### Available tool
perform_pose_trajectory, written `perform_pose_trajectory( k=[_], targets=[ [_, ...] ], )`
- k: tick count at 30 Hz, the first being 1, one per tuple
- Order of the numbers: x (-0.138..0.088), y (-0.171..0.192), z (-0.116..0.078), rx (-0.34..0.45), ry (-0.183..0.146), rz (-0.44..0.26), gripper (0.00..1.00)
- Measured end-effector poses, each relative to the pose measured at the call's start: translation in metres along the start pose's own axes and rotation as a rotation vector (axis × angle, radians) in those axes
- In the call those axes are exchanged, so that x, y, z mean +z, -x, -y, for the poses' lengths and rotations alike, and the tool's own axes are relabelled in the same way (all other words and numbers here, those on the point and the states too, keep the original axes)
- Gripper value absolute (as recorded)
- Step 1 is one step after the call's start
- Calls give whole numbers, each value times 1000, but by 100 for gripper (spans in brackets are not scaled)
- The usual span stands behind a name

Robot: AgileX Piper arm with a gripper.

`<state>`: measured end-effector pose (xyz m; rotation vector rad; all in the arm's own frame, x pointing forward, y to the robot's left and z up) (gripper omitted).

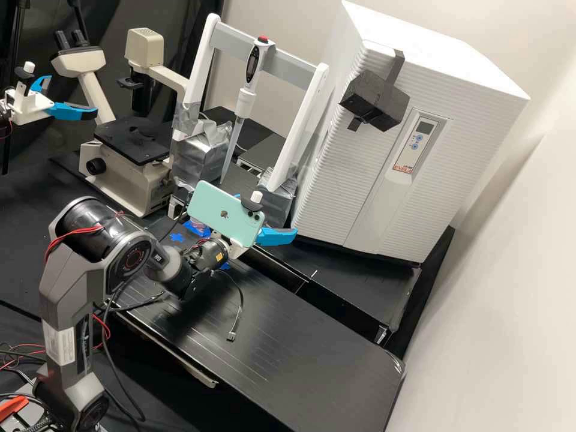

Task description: Open the door

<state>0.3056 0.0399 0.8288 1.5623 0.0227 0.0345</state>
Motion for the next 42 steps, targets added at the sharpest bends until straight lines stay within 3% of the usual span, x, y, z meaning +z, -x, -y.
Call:
perform_pose_trajectory(
  k=[11,13,19,23,32,34,37,42],
  targets=[
    [1,1,-6,10,6,-6,100],
    [-1,6,-16,32,5,-22,100],
    [-13,17,-61,171,-66,-83,100],
    [-30,10,-87,244,-77,-129,100],
    [-50,-14,-129,351,-77,-63,100],
    [-54,-21,-136,360,-63,-55,100],
    [-55,-29,-140,363,-43,-39,100],
    [-55,-39,-146,367,-48,-13,100]
  ],
)
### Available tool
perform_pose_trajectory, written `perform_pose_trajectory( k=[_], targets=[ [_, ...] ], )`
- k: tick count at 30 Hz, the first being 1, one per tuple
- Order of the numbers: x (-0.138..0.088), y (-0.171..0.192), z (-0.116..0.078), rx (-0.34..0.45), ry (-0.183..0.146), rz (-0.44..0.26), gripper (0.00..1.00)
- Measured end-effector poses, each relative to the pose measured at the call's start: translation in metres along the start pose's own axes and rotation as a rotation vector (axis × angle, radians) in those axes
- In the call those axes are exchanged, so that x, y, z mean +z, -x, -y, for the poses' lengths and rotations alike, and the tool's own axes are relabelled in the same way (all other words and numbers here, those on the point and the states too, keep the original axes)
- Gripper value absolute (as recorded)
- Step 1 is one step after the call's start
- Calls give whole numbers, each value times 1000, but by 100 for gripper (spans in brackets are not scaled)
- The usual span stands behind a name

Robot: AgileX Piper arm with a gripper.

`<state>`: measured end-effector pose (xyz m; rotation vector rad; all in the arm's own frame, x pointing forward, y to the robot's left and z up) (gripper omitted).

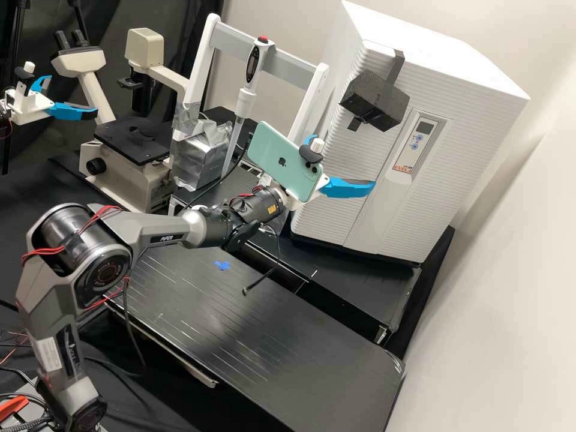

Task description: Open the door

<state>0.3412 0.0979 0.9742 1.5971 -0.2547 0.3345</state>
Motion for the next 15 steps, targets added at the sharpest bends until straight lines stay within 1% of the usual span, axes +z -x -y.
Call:
perform_pose_trajectory(
  k=[2,3,15],
  targets=[
    [0,-3,-1,10,-5,1,100],
    [-1,-4,-1,11,-4,1,0],
    [1,-9,1,8,0,5,0]
  ],
)
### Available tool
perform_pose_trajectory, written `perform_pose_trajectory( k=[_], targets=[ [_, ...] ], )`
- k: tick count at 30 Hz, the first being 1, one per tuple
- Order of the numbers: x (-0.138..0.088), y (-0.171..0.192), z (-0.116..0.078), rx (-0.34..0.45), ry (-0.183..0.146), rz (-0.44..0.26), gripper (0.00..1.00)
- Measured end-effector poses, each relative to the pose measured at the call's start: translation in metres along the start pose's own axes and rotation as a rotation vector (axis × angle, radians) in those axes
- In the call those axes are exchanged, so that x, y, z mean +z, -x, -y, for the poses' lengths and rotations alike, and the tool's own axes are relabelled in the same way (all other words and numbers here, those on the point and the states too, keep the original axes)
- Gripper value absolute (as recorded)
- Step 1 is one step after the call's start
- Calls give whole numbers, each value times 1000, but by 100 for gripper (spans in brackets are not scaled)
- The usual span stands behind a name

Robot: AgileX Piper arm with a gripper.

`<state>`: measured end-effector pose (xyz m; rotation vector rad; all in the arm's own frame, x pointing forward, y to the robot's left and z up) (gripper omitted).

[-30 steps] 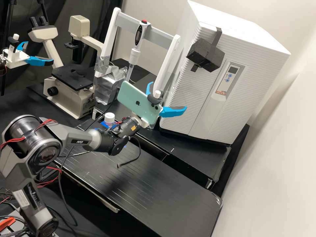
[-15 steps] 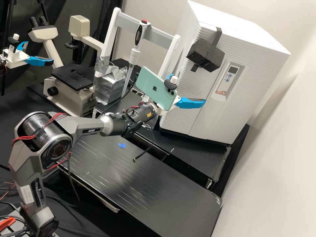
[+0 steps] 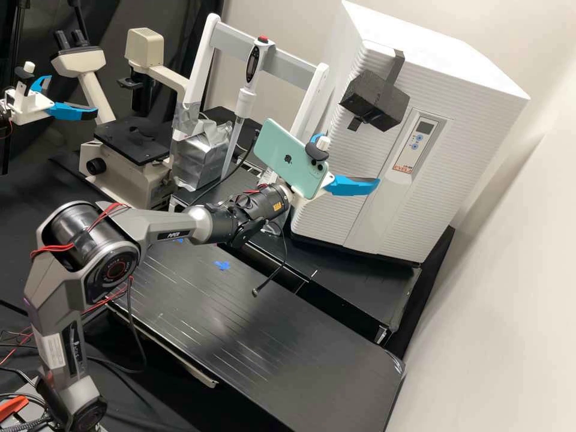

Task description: Open the door

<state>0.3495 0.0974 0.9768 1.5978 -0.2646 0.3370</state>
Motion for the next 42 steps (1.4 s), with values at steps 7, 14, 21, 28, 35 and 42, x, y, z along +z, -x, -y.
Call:
perform_pose_trajectory(
  k=[7,14,21,28,35,42],
  targets=[
    [0,0,1,-6,5,1,0],
    [0,0,2,-18,15,-5,0],
    [4,0,-4,-39,37,-33,0],
    [15,3,-9,-44,46,-56,0],
    [17,4,-11,-49,62,-72,0],
    [17,5,-10,-59,62,-79,0]
  ],
)
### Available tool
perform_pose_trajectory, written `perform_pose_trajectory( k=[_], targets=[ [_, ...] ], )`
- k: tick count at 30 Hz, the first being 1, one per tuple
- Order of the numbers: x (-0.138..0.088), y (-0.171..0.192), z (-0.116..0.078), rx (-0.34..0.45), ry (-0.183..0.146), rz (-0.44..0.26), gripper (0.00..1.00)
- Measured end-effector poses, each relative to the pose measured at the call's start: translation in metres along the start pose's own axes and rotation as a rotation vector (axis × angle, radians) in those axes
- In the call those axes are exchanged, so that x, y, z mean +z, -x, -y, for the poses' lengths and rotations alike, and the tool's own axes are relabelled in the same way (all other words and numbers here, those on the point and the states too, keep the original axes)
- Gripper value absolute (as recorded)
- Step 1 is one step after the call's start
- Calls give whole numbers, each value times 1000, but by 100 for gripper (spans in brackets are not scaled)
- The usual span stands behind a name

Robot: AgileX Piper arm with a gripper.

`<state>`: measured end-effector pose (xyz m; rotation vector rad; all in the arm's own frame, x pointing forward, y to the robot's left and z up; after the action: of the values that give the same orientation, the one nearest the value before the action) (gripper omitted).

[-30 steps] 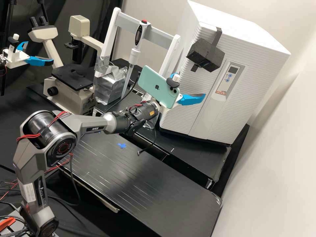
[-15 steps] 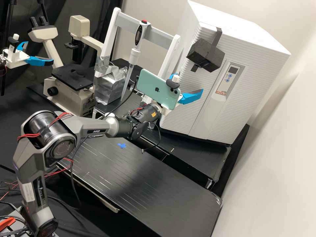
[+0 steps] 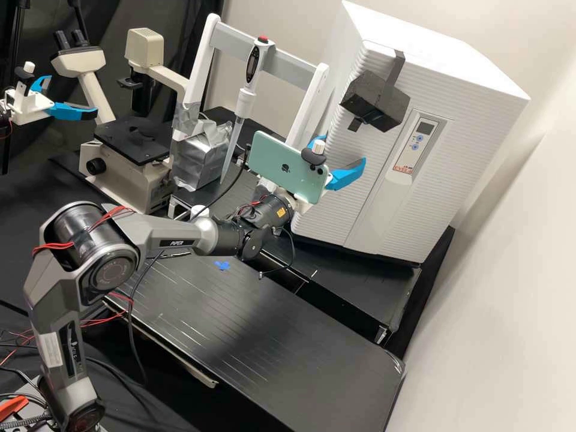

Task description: Open the door

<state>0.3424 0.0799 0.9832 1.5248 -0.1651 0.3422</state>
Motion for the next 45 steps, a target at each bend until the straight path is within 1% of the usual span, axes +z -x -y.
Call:
perform_pose_trajectory(
  k=[3,12,15,17,19,22,28,30,32,37,40,45],
  targets=[
    [0,1,1,-1,1,-5,0],
    [1,2,2,-7,-14,-15,0],
    [3,3,2,-8,-5,-15,0],
    [4,4,1,-7,-9,-18,0],
    [5,6,0,-6,-11,-21,0],
    [7,9,-2,-7,-3,-27,0],
    [17,23,-10,16,-19,-47,0],
    [23,30,-14,27,-21,-53,0],
    [31,39,-17,42,-38,-57,0],
    [50,58,-25,93,-62,-76,0],
    [59,69,-30,128,-64,-84,0],
    [85,84,-35,189,-66,-83,0]
  ],
)
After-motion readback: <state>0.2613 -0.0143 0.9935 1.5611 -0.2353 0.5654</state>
